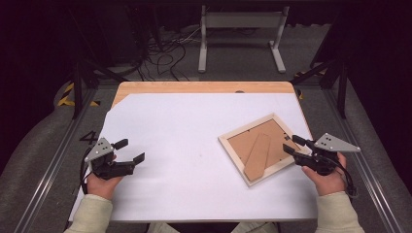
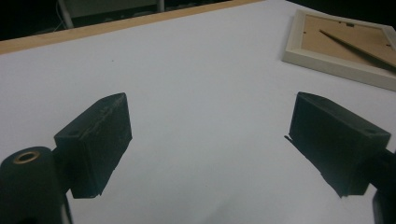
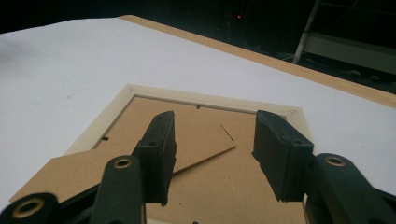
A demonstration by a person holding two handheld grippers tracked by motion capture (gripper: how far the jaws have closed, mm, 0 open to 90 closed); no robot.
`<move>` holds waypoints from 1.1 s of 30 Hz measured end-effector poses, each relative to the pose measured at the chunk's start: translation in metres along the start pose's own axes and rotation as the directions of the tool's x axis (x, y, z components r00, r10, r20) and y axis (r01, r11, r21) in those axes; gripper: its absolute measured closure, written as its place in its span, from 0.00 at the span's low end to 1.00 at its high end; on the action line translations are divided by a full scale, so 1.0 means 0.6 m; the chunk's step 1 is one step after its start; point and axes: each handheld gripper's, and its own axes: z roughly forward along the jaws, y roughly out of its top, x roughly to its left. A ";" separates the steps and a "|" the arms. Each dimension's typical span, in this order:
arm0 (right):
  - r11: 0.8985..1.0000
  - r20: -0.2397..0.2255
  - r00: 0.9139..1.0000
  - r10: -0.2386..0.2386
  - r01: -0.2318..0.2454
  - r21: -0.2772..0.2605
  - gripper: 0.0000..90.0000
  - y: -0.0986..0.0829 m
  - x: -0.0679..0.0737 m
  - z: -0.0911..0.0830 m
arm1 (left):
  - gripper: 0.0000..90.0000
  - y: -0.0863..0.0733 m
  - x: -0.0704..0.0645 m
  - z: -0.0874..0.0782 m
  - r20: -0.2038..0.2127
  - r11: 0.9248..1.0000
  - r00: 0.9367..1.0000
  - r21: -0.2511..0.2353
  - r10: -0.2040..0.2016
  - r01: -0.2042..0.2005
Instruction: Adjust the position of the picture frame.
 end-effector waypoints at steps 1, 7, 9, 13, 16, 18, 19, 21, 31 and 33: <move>1.000 0.006 1.000 -0.009 0.009 0.011 0.60 0.001 -0.002 -0.001 | 0.15 0.000 0.000 0.000 -0.001 1.000 1.000 0.000 -0.001 0.001; 0.998 0.063 0.998 -0.008 0.004 0.058 0.74 0.005 -0.015 -0.003 | 0.15 0.002 -0.002 0.004 -0.003 1.000 1.000 0.007 -0.005 0.005; 0.997 0.073 0.997 0.007 -0.013 0.076 0.81 0.008 -0.023 -0.003 | 0.15 0.003 -0.002 0.005 -0.002 1.000 1.000 0.013 -0.002 0.002; 0.993 0.096 0.995 0.005 -0.016 0.118 0.90 0.015 -0.033 0.003 | 0.15 0.003 -0.002 0.008 -0.002 1.000 1.000 0.015 -0.004 0.004; 0.987 0.117 0.993 -0.007 -0.012 0.160 0.96 0.020 -0.039 0.012 | 0.15 0.003 -0.001 0.008 -0.003 1.000 1.000 0.016 -0.006 0.006; 0.982 0.134 0.991 -0.015 -0.011 0.189 0.99 0.022 -0.042 0.017 | 0.15 0.002 -0.002 0.008 -0.006 1.000 1.000 0.021 -0.010 0.010; 0.979 0.146 0.989 -0.018 -0.013 0.205 1.00 0.022 -0.045 0.020 | 0.15 0.002 -0.001 0.008 -0.006 1.000 1.000 0.020 -0.008 0.009; 0.973 0.169 0.985 -0.025 -0.014 0.230 1.00 0.023 -0.048 0.024 | 0.15 0.001 -0.002 0.008 -0.006 1.000 1.000 0.021 -0.011 0.011; 0.942 0.256 0.967 0.019 -0.103 0.319 1.00 0.011 -0.073 0.035 | 0.15 -0.002 -0.001 0.005 -0.014 0.999 1.000 0.029 -0.014 0.015; 0.938 0.263 0.965 0.025 -0.114 0.327 1.00 0.006 -0.077 0.035 | 0.15 -0.003 -0.001 0.007 -0.009 0.999 1.000 0.030 -0.018 0.018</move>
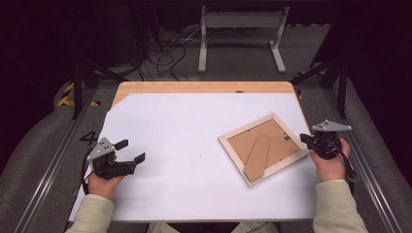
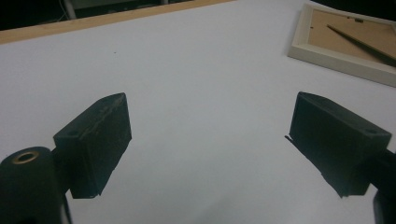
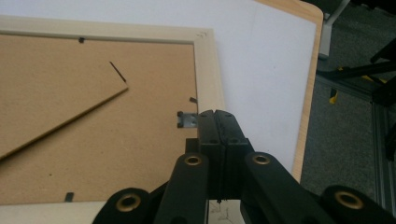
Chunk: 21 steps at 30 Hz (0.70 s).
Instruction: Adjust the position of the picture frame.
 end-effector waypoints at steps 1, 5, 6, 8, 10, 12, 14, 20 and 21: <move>1.000 0.003 1.000 0.004 -0.004 0.006 1.00 -0.002 -0.002 0.001 | 0.15 0.000 -0.001 0.002 0.001 1.000 1.000 0.007 -0.005 0.005; 0.999 0.022 0.999 0.025 -0.026 0.027 1.00 -0.012 -0.014 0.006 | 0.15 0.001 -0.003 0.004 0.006 1.000 1.000 0.012 0.009 -0.009; 0.999 0.027 0.999 0.033 -0.034 0.034 1.00 -0.016 -0.017 0.009 | 0.15 0.000 -0.002 0.004 0.006 1.000 1.000 0.010 0.008 -0.008; 0.998 0.027 0.999 0.040 -0.041 0.039 1.00 -0.018 -0.018 0.010 | 0.15 0.000 -0.002 0.004 0.006 1.000 1.000 0.010 0.007 -0.007; 0.997 0.036 0.998 0.059 -0.061 0.050 1.00 -0.024 -0.023 0.014 | 0.15 0.000 -0.002 0.004 0.008 1.000 1.000 0.015 0.004 -0.004; 0.995 0.041 0.996 0.079 -0.082 0.060 1.00 -0.030 -0.028 0.016 | 0.15 -0.001 -0.003 0.003 0.008 1.000 1.000 0.017 -0.002 0.002; 0.993 0.051 0.994 0.096 -0.100 0.065 1.00 -0.036 -0.034 0.019 | 0.15 -0.001 -0.002 0.003 0.008 1.000 1.000 0.018 0.000 0.000; 0.990 0.060 0.994 0.096 -0.102 0.096 1.00 -0.045 -0.039 0.029 | 0.15 -0.002 -0.002 0.001 0.008 1.000 1.000 0.016 -0.001 0.001; 0.989 0.058 0.994 0.097 -0.103 0.102 1.00 -0.046 -0.039 0.031 | 0.15 -0.002 -0.002 0.001 0.008 1.000 1.000 0.017 -0.001 0.001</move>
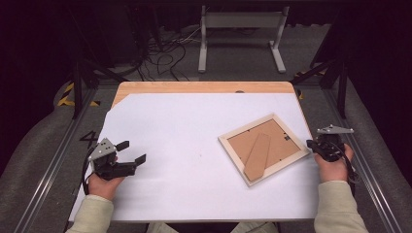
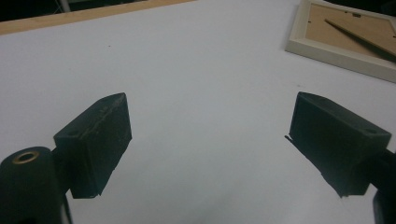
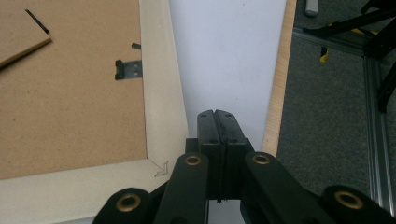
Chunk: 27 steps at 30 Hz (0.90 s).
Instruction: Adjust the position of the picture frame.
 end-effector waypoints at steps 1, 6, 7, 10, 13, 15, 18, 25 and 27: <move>1.000 -0.003 1.000 0.001 -0.001 0.007 1.00 -0.001 0.000 0.002 | 0.15 0.000 0.000 0.000 -0.001 1.000 1.000 0.001 -0.002 0.002; 0.999 -0.015 1.000 0.002 -0.001 0.037 1.00 -0.006 -0.002 0.009 | 0.15 0.000 0.000 0.000 0.002 1.000 1.000 0.001 0.001 -0.001; 0.999 -0.016 1.000 0.000 0.000 0.040 1.00 -0.007 -0.002 0.010 | 0.15 0.000 0.000 0.000 0.001 1.000 1.000 0.002 0.001 -0.001; 0.999 -0.032 0.999 0.000 0.001 0.047 1.00 -0.009 -0.002 0.009 | 0.15 0.001 -0.001 0.002 0.004 1.000 1.000 0.002 0.002 -0.002; 0.999 -0.053 0.999 0.002 0.000 0.051 1.00 -0.011 -0.001 0.007 | 0.15 0.002 -0.001 0.004 0.006 1.000 1.000 0.000 0.000 0.000; 0.999 -0.062 0.998 0.002 0.002 0.055 1.00 -0.012 0.000 0.006 | 0.15 0.003 -0.001 0.005 0.009 1.000 1.000 -0.001 0.003 -0.003; 0.998 -0.086 0.996 -0.012 0.017 0.063 1.00 -0.014 0.007 0.002 | 0.15 0.006 -0.002 0.009 0.013 1.000 1.000 0.002 0.005 -0.005; 0.993 -0.142 0.988 -0.054 0.068 0.092 1.00 -0.018 0.032 -0.010 | 0.15 0.011 -0.004 0.017 0.021 1.000 1.000 0.001 0.016 -0.016; 0.991 -0.159 0.985 -0.071 0.087 0.100 1.00 -0.019 0.041 -0.014 | 0.15 0.013 -0.004 0.019 0.025 1.000 1.000 0.000 0.018 -0.018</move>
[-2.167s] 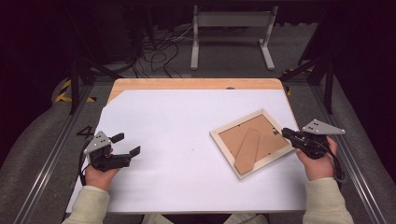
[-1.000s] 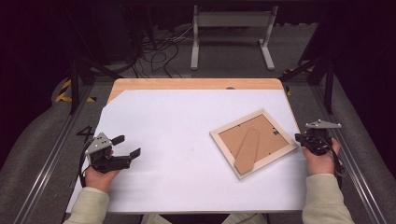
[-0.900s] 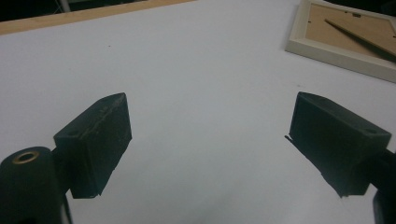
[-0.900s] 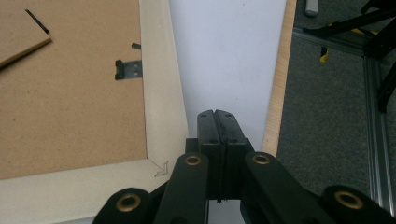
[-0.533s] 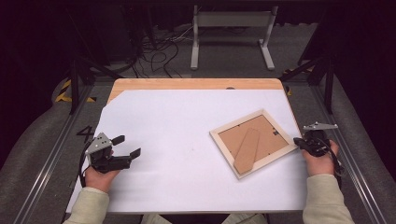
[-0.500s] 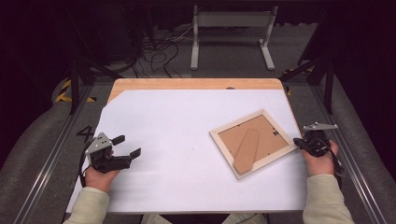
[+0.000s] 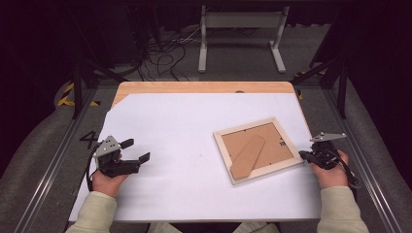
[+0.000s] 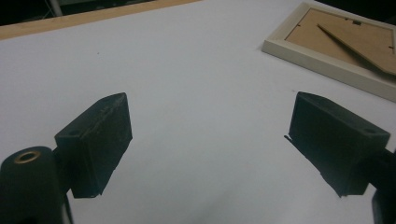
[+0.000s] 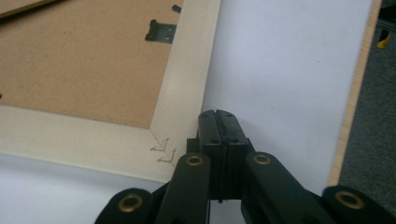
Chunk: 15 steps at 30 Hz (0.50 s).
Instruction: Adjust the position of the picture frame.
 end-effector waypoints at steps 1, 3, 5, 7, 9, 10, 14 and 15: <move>1.000 -0.008 1.000 -0.007 0.007 0.006 1.00 0.000 0.004 -0.001 | 0.15 0.000 0.000 0.000 0.001 1.000 1.000 0.000 0.001 -0.001; 1.000 -0.016 1.000 -0.011 0.011 0.011 1.00 0.000 0.007 -0.001 | 0.15 0.001 -0.001 0.001 0.003 1.000 1.000 0.000 0.000 0.000; 0.999 -0.038 0.999 -0.032 0.033 0.025 1.00 0.000 0.018 -0.004 | 0.15 0.002 -0.001 0.003 0.006 1.000 1.000 -0.001 0.001 -0.001; 0.998 -0.053 0.997 -0.056 0.058 0.033 1.00 0.001 0.027 -0.004 | 0.15 0.002 -0.001 0.004 0.006 1.000 1.000 -0.001 0.003 -0.003; 0.997 -0.058 0.996 -0.062 0.064 0.036 1.00 0.002 0.031 -0.005 | 0.15 0.003 -0.002 0.004 0.009 1.000 1.000 0.001 0.000 0.000; 0.996 -0.078 0.994 -0.077 0.080 0.044 1.00 0.002 0.042 -0.005 | 0.15 0.003 -0.002 0.005 0.010 1.000 1.000 -0.001 0.003 -0.003; 0.992 -0.111 0.988 -0.104 0.111 0.059 1.00 0.004 0.055 -0.004 | 0.15 0.004 -0.003 0.006 0.009 1.000 1.000 0.001 0.005 -0.005; 0.991 -0.119 0.987 -0.110 0.119 0.068 1.00 0.004 0.061 -0.005 | 0.15 0.004 -0.003 0.006 0.009 1.000 1.000 0.000 0.006 -0.006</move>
